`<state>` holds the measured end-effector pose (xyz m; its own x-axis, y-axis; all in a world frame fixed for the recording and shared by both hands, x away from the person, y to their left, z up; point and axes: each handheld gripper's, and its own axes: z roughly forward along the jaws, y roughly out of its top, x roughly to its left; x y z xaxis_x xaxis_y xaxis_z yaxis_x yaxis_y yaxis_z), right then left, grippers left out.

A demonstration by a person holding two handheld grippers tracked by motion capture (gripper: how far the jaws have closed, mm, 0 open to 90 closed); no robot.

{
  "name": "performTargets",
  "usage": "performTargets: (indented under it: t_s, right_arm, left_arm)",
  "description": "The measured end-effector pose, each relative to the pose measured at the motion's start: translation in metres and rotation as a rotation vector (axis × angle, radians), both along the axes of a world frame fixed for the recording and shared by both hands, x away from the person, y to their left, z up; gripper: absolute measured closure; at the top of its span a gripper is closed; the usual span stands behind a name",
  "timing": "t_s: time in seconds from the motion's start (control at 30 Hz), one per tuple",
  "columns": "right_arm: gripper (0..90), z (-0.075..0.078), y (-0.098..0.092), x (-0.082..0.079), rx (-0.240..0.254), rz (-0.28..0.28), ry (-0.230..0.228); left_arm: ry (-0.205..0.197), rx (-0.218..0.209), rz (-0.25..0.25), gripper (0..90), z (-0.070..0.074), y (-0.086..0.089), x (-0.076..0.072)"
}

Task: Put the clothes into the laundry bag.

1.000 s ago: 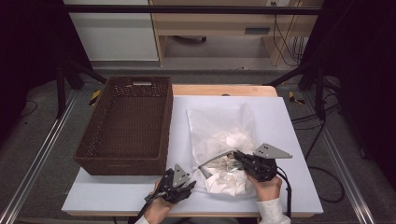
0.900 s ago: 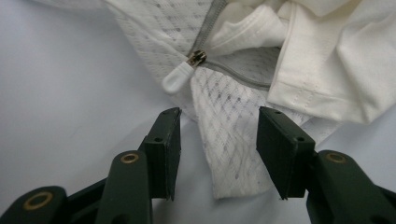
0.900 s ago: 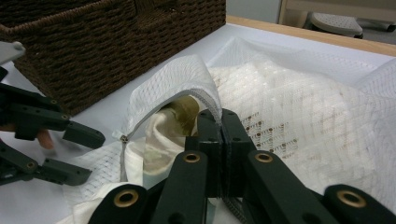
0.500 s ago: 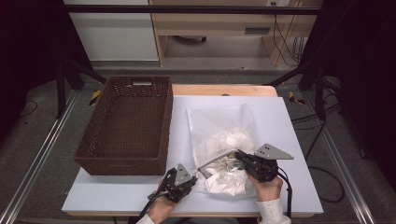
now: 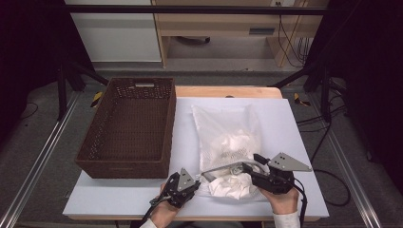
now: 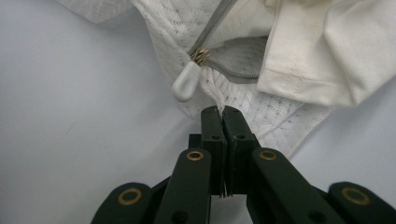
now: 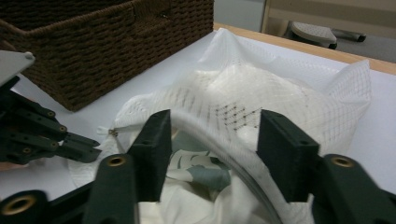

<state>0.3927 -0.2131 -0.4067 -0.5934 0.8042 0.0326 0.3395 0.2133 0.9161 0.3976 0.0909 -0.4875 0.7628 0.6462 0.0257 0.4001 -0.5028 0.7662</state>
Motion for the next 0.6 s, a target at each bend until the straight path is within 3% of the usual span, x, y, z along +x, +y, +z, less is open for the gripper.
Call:
performTargets:
  t_s: [0.27, 0.43, 0.47, 0.5, 0.53, 0.6]
  right_arm:
    - [31.5, 0.005, 0.002, -0.026, 0.014, 0.017, -0.009]
    - [31.6, -0.01, 0.01, -0.03, -0.006, 0.039, 0.059]
    - [31.2, -0.02, 0.015, -0.027, -0.015, 0.051, 0.096]
    - [31.2, -0.02, 0.015, -0.027, -0.015, 0.051, 0.096]
    - [30.4, -0.034, 0.023, -0.021, -0.046, 0.039, 0.131]
    - [30.7, -0.04, 0.027, -0.017, -0.052, 0.037, 0.139]
  left_arm:
    - [-0.003, 0.003, 0.005, 87.3, 0.0, -0.001, -0.001]
    - [0.003, -0.001, 0.005, 87.4, 0.0, 0.0, 0.0]
    - [0.006, 0.001, 0.008, 87.4, 0.0, 0.0, 0.0]
    - [0.006, 0.001, 0.008, 87.3, 0.0, 0.0, 0.0]
    - [0.009, -0.006, 0.007, 87.4, 0.0, 0.0, 0.001]
    - [0.016, -0.012, 0.01, 87.3, 0.0, 0.001, 0.001]
